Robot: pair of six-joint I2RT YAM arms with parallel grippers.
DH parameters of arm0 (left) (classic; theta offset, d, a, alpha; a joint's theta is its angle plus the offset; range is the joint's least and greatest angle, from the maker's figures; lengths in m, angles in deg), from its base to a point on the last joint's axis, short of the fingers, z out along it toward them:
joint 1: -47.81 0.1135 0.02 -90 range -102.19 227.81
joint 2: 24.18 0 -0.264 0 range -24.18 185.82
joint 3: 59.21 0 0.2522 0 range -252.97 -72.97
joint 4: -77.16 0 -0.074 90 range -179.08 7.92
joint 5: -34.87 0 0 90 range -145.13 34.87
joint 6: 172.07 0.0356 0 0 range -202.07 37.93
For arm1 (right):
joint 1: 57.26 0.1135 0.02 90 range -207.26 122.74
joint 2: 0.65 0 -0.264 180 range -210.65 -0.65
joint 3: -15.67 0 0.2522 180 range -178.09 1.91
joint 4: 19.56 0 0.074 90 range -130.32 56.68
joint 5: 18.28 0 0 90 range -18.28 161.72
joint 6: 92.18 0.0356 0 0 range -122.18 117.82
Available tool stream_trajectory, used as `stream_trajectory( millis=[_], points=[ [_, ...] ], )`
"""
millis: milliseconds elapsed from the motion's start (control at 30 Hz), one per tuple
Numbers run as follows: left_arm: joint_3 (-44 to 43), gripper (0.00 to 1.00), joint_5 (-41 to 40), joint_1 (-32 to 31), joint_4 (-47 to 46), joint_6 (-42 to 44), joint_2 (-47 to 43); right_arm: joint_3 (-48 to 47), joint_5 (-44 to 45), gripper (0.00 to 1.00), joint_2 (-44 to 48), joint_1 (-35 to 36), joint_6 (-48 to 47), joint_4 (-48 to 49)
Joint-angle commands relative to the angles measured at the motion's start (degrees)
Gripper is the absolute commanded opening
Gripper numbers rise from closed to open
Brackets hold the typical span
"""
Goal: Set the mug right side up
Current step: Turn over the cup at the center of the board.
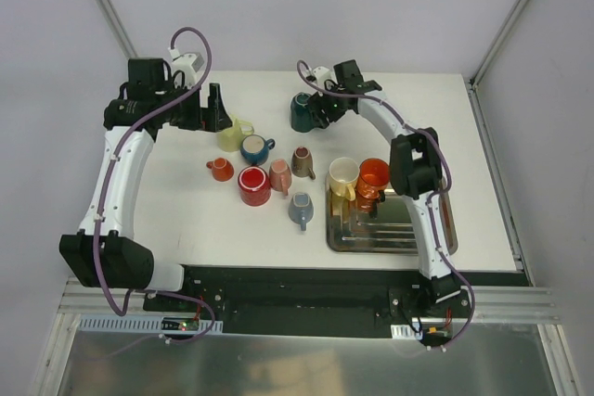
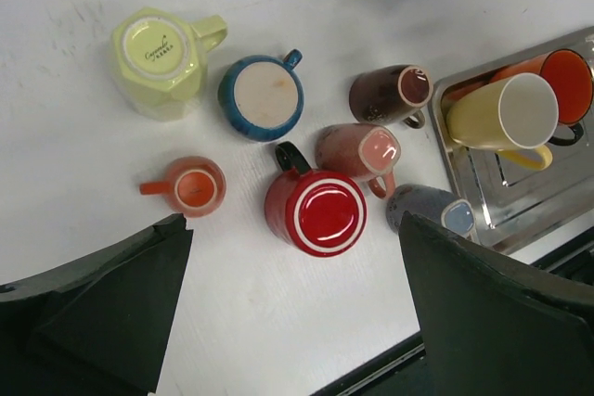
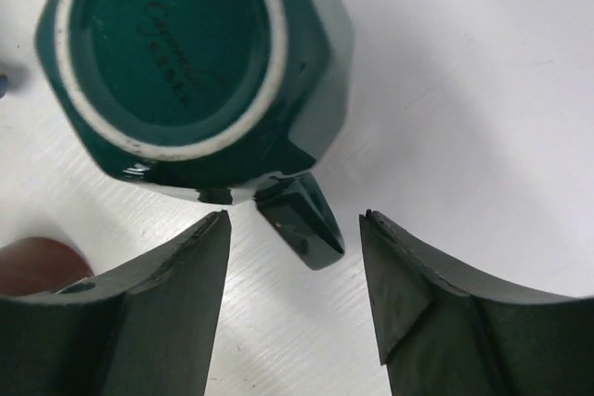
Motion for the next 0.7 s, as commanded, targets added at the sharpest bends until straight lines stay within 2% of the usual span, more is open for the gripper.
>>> stream_trajectory(
  millis=[0, 100, 267, 400, 467, 533, 667],
  points=[
    [2.01, 0.99, 0.45, 0.18, 1.52, -6.14, -3.45, 0.36, -3.76, 0.61, 2.37, 1.87, -3.56, -2.0],
    [4.64, 0.99, 2.2, 0.18, 2.66, -5.37, -4.95, 0.71, -3.77, 0.54, 3.07, 3.01, -4.52, -3.94],
    [7.81, 0.99, 3.61, 0.44, 2.93, -5.45, -7.58, 1.06, -0.35, 0.5, 3.6, 4.15, -2.07, -2.54],
    [9.57, 0.99, 3.26, 0.71, 2.93, -6.59, -8.29, 0.98, 4.13, 0.51, 2.9, 4.24, 1.36, 0.71],
    [10.09, 0.99, 6.06, 0.71, 3.1, -6.95, -8.29, 1.06, 4.67, 0.5, 2.63, 4.41, 1.8, 1.59],
    [10.53, 0.99, 8.18, 0.71, 2.93, -7.82, -8.29, 1.06, 5.11, 0.48, 2.2, 4.59, 1.89, 2.21],
    [11.94, 0.99, 6.08, 0.71, 2.67, -5.64, -9.26, 0.98, 6.78, 0.41, 1.23, 5.2, 1.19, 3.17]
  ],
)
